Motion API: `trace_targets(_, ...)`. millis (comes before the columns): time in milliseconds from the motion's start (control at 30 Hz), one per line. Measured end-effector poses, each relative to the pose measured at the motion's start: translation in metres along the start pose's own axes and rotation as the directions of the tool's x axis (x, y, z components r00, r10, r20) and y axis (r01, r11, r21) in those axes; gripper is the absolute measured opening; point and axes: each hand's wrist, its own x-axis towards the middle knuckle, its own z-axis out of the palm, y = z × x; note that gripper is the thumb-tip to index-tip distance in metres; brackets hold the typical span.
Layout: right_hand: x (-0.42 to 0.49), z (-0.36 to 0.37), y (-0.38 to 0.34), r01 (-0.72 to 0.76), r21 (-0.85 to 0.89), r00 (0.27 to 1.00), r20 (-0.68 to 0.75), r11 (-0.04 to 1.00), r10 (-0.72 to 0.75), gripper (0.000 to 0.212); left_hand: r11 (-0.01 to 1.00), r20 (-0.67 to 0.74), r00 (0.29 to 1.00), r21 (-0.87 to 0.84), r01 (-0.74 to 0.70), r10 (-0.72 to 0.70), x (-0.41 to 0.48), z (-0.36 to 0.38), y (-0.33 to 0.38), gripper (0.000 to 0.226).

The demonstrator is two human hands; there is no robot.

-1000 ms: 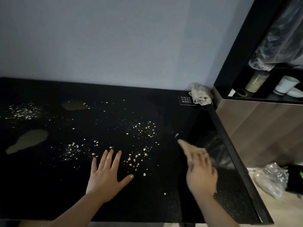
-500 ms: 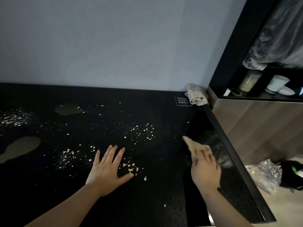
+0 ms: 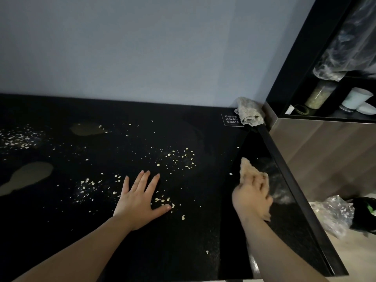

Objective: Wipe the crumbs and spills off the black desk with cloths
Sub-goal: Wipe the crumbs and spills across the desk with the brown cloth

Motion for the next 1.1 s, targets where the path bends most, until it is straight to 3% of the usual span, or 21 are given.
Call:
trace_targets(67, -0.012, 0.008, -0.018, 0.241, 0.010, 0.970, 0.011, 0.970, -0.241, 0.064, 1.000, -0.008, 1.000, -0.010, 0.010, -0.010, 0.004, 0.000, 0.001, 0.125)
trace_targets(100, -0.019, 0.016, -0.024, 0.414, 0.009, 0.910, 0.017, 0.910, -0.414, 0.063, 1.000, -0.009, 1.000, -0.013, 0.016, -0.016, 0.005, 0.000, 0.001, 0.126)
trace_targets(167, -0.034, 0.024, -0.024, 0.691, 0.032, 0.720, 0.057, 0.722, -0.692, 0.048, 0.999, -0.018, 0.999, -0.016, 0.034, -0.034, 0.008, 0.000, 0.002, 0.130)
trace_targets(233, -0.028, 0.021, -0.009, 0.799, 0.074, 0.593, 0.066, 0.597, -0.803, 0.042, 0.999, -0.029, 0.998, -0.011, 0.050, -0.050, 0.009, -0.002, 0.003, 0.134)
trace_targets(267, -0.018, 0.018, 0.001, 0.810, 0.050, 0.584, 0.020, 0.585, -0.811, 0.039, 0.999, -0.029, 0.998, -0.011, 0.054, -0.054, 0.010, -0.001, 0.003, 0.135)
trace_targets(300, -0.007, 0.015, 0.011, 0.782, 0.002, 0.622, -0.049, 0.623, -0.781, 0.036, 0.998, -0.031, 0.998, -0.018, 0.056, -0.057, 0.010, -0.002, 0.003, 0.136)
trace_targets(333, 0.005, 0.012, 0.021, 0.688, -0.033, 0.718, -0.116, 0.725, -0.686, 0.034, 0.998, -0.038, 0.997, -0.029, 0.059, -0.060, 0.010, -0.001, 0.003, 0.136)
trace_targets(400, 0.027, 0.006, 0.032, 0.306, -0.001, 0.934, -0.195, 0.952, -0.300, 0.039, 0.997, -0.044, 0.997, -0.043, 0.062, -0.064, 0.010, -0.001, 0.003, 0.135)
trace_targets(433, 0.036, 0.002, 0.032, 0.099, 0.028, 0.981, -0.170, 0.995, -0.093, 0.044, 0.997, -0.043, 0.997, -0.040, 0.064, -0.066, 0.010, -0.001, 0.003, 0.134)
trace_targets(500, 0.048, -0.004, 0.023, -0.176, 0.064, 0.982, -0.063, 0.982, 0.180, 0.053, 0.997, -0.038, 0.997, -0.029, 0.069, -0.070, 0.010, -0.002, 0.003, 0.134)
trace_targets(567, 0.048, -0.001, 0.004, -0.198, 0.021, 0.980, 0.011, 0.980, 0.198, 0.057, 0.997, -0.026, 0.997, -0.017, 0.073, -0.073, 0.010, -0.002, 0.003, 0.133)
trace_targets(633, 0.039, 0.011, -0.019, 0.081, -0.006, 0.997, -0.012, 0.997, -0.082, 0.057, 0.997, -0.024, 0.997, -0.018, 0.073, -0.073, 0.010, -0.002, 0.003, 0.132)
trace_targets(667, 0.029, 0.020, -0.028, 0.303, 0.009, 0.952, -0.047, 0.953, -0.303, 0.054, 0.997, -0.025, 0.997, -0.019, 0.072, -0.073, 0.010, -0.002, 0.003, 0.132)
trace_targets(733, 0.004, 0.031, -0.036, 0.660, 0.061, 0.752, -0.060, 0.749, -0.657, 0.042, 0.997, -0.029, 0.997, -0.026, 0.075, -0.075, 0.010, -0.002, 0.004, 0.133)
trace_targets(800, 0.000, 0.027, -0.028, 0.809, 0.116, 0.587, -0.081, 0.577, -0.806, 0.033, 0.997, -0.026, 0.997, -0.016, 0.076, -0.077, 0.009, -0.004, 0.004, 0.132)
trace_targets(833, 0.006, 0.022, -0.021, 0.802, 0.143, 0.597, -0.168, 0.579, -0.785, 0.031, 0.997, -0.023, 0.997, -0.010, 0.077, -0.077, 0.009, -0.004, 0.004, 0.132)
trace_targets(867, 0.014, 0.018, -0.012, 0.747, 0.168, 0.662, -0.274, 0.643, -0.697, 0.030, 0.997, -0.021, 0.997, -0.011, 0.078, -0.078, 0.009, -0.004, 0.004, 0.132)
trace_targets(933, 0.038, 0.010, 0.007, 0.424, 0.227, 0.864, -0.393, 0.877, -0.315, 0.033, 0.997, -0.014, 0.997, -0.014, 0.081, -0.081, 0.009, -0.005, 0.004, 0.132)
trace_targets(967, 0.052, 0.007, 0.014, 0.192, 0.251, 0.918, -0.388, 0.949, -0.083, 0.036, 0.997, -0.010, 0.997, -0.007, 0.082, -0.082, 0.009, -0.004, 0.004, 0.132)
trace_targets(1033, 0.079, 0.000, 0.021, -0.234, 0.304, 0.912, -0.260, 0.923, 0.317, 0.045, 0.996, -0.005, 0.996, 0.013, 0.084, -0.084, 0.010, -0.004, 0.005, 0.131)
trace_targets(1100, 0.099, -0.007, 0.017, -0.372, 0.290, 0.903, -0.109, 0.882, 0.417, 0.054, 0.996, 0.002, 0.996, 0.021, 0.086, -0.086, 0.010, -0.004, 0.005, 0.130)
